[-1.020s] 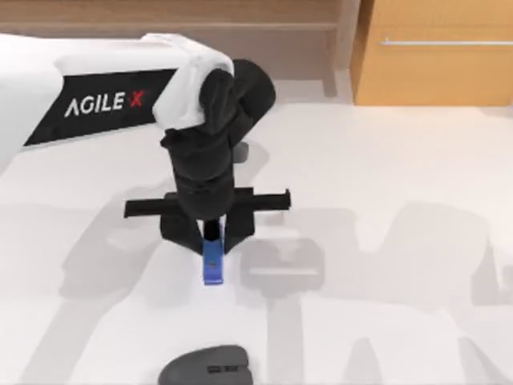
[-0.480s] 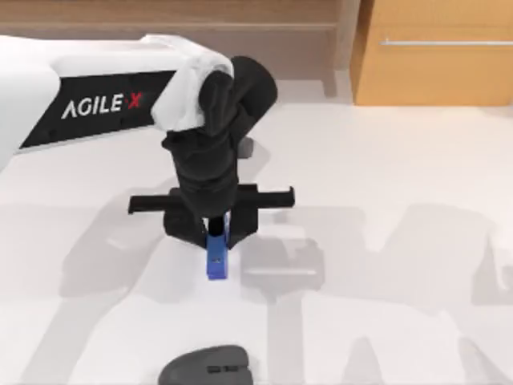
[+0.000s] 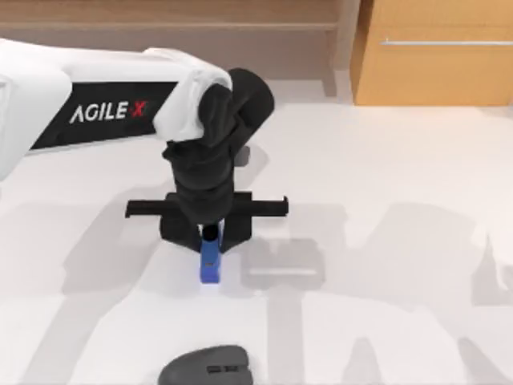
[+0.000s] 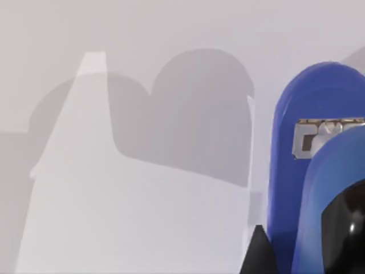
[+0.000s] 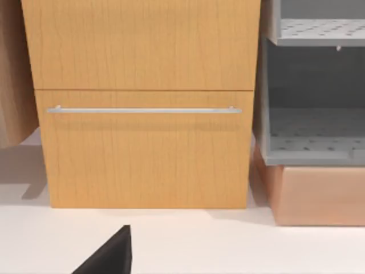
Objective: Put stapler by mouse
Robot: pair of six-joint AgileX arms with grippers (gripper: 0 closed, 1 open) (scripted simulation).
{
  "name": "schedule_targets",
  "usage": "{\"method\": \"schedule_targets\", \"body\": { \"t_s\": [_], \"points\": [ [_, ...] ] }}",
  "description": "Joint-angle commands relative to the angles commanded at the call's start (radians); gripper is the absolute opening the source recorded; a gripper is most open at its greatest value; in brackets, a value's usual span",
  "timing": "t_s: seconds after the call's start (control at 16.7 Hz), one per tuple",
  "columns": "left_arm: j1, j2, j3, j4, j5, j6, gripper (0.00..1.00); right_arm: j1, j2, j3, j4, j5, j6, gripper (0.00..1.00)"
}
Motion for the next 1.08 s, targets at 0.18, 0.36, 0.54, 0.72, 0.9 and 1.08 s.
{"method": "schedule_targets", "body": {
  "t_s": [0.18, 0.36, 0.54, 0.72, 0.9, 1.08],
  "points": [
    [0.0, 0.0, 0.0, 0.0, 0.0, 0.0, 0.08, 0.0, 0.0, 0.0, 0.0, 0.0, 0.0, 1.0],
    [0.0, 0.0, 0.0, 0.0, 0.0, 0.0, 0.3, 0.0, 0.0, 0.0, 0.0, 0.0, 0.0, 1.0],
    [0.0, 0.0, 0.0, 0.0, 0.0, 0.0, 0.53, 0.0, 0.0, 0.0, 0.0, 0.0, 0.0, 1.0],
    [0.0, 0.0, 0.0, 0.0, 0.0, 0.0, 0.75, 0.0, 0.0, 0.0, 0.0, 0.0, 0.0, 1.0],
    [0.0, 0.0, 0.0, 0.0, 0.0, 0.0, 0.98, 0.0, 0.0, 0.0, 0.0, 0.0, 0.0, 1.0],
    [0.0, 0.0, 0.0, 0.0, 0.0, 0.0, 1.0, 0.0, 0.0, 0.0, 0.0, 0.0, 0.0, 1.0]
  ]
}}
